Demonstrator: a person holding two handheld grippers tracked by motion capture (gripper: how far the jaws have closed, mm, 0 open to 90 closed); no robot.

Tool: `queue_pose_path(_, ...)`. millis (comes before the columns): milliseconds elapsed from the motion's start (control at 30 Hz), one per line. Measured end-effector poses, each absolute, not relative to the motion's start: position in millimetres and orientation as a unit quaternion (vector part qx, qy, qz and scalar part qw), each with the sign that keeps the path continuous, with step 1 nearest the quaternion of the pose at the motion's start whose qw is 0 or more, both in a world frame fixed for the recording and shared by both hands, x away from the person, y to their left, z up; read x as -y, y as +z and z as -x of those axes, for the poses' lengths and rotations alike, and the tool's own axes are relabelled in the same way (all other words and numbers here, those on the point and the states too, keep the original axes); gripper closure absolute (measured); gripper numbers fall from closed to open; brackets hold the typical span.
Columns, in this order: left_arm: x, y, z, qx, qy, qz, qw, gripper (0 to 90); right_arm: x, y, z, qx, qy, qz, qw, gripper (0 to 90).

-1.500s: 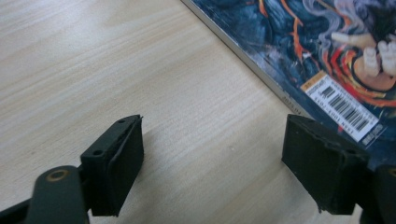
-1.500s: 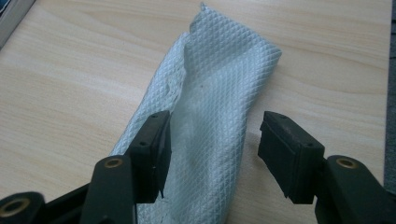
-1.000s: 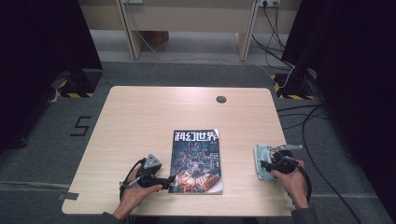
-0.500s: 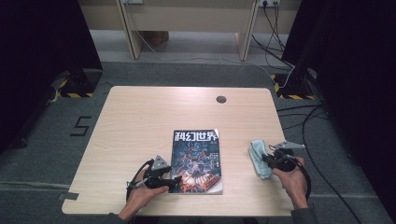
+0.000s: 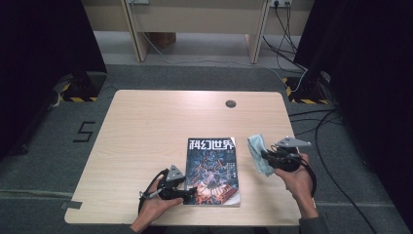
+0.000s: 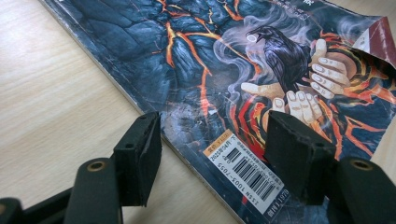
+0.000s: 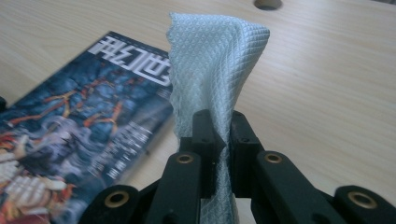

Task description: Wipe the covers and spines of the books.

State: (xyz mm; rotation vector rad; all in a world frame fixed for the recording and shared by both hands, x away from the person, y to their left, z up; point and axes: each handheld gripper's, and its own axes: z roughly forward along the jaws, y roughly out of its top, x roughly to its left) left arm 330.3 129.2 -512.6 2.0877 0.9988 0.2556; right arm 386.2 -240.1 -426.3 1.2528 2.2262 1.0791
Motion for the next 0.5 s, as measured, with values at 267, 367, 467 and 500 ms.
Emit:
queue_pose_path(267,-128,-513,-331,-0.39,0.099,-0.824,0.399,35.7,184,-424,-399,-0.815,0.394,-0.393,0.16,84.3)
queue_pose_path(367,-125,-513,-331,-0.388,0.098,-0.824,0.4,35.7,165,-424,-404,-0.822,0.396,-0.38,0.151,84.3)
queue_pose_path(467,-124,-514,-331,-0.387,0.097,-0.824,0.402,35.7,146,-427,-408,-0.831,0.395,-0.366,0.141,84.3)
queue_pose_path(500,-124,-514,-331,-0.387,0.097,-0.824,0.403,35.7,140,-429,-408,-0.835,0.393,-0.36,0.137,84.3)
